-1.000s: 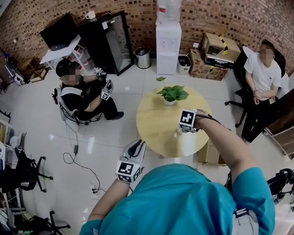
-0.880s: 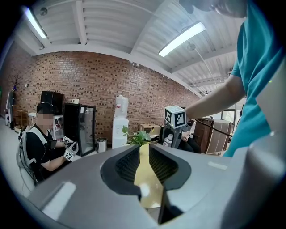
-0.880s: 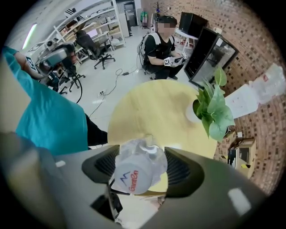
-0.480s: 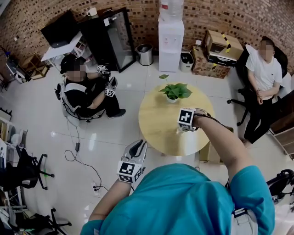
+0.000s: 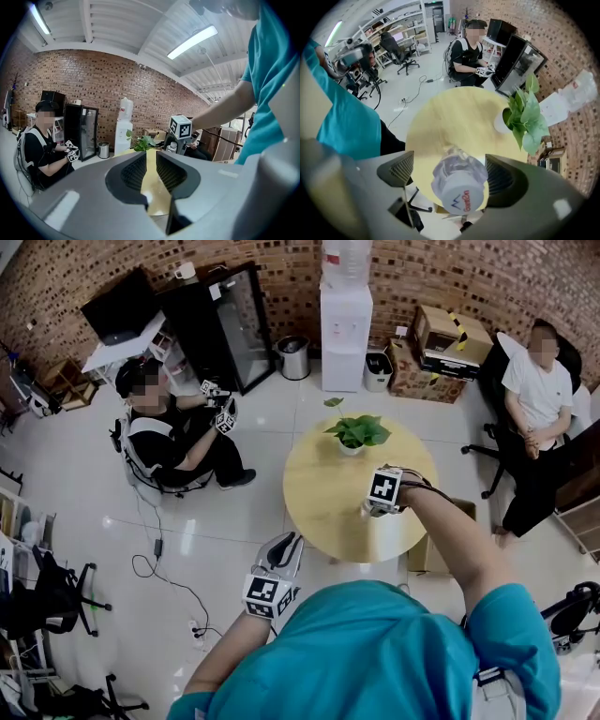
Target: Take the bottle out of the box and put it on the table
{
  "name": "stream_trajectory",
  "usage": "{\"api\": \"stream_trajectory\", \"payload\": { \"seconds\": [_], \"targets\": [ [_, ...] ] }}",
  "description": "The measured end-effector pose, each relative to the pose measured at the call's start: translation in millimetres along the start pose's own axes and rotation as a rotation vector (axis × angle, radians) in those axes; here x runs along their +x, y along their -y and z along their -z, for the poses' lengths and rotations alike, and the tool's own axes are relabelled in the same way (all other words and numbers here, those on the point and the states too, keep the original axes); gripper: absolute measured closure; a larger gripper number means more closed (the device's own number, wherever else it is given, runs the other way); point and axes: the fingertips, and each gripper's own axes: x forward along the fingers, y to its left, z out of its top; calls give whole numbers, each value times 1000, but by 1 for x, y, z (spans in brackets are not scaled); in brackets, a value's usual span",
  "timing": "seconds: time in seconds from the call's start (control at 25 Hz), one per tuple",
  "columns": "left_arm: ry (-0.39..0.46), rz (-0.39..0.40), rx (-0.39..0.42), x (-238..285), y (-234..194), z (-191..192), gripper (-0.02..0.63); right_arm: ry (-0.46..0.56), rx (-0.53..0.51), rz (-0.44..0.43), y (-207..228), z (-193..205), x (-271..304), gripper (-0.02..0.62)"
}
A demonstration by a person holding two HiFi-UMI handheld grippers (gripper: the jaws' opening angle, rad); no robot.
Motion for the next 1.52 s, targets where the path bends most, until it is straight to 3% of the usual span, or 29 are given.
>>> {"api": "stream_trajectory", "payload": {
  "seconds": [0.04,0.08,0.24,0.28,0.48,0.68,0.8,0.92,1.12,1.28,1.44,1.52],
  "targets": [
    [2,5,-2,0,0,1,545,28,29,-45,-11,-1,-3,121],
    [4,11,-5,-1,0,2,545,64,43,-34,-12,-5,-11,119],
    [11,47,-20,1,-1,-3,545,251,46,204,21,-24,-64,110],
    [15,58,-21,3,1,-5,545,303,57,229,21,-25,-77,110],
    [41,109,-26,5,30,-22,545,659,175,186,-34,-6,-157,117],
    [60,146,-7,1,88,-41,551,1007,217,172,-115,57,-214,191],
    [65,162,2,-24,150,-35,555,1144,213,156,-191,113,-218,345],
    [83,186,36,-49,214,-30,561,1271,206,193,-258,165,-223,590],
    [96,217,95,-101,354,-7,568,1367,147,183,-382,264,-211,595],
    [103,214,81,-147,481,11,568,1399,131,87,-474,360,-202,595],
    [41,194,118,-156,597,54,566,1433,148,-34,-516,472,-173,594],
    [36,174,156,-169,632,68,566,1448,152,-76,-531,508,-153,594]
  ]
}}
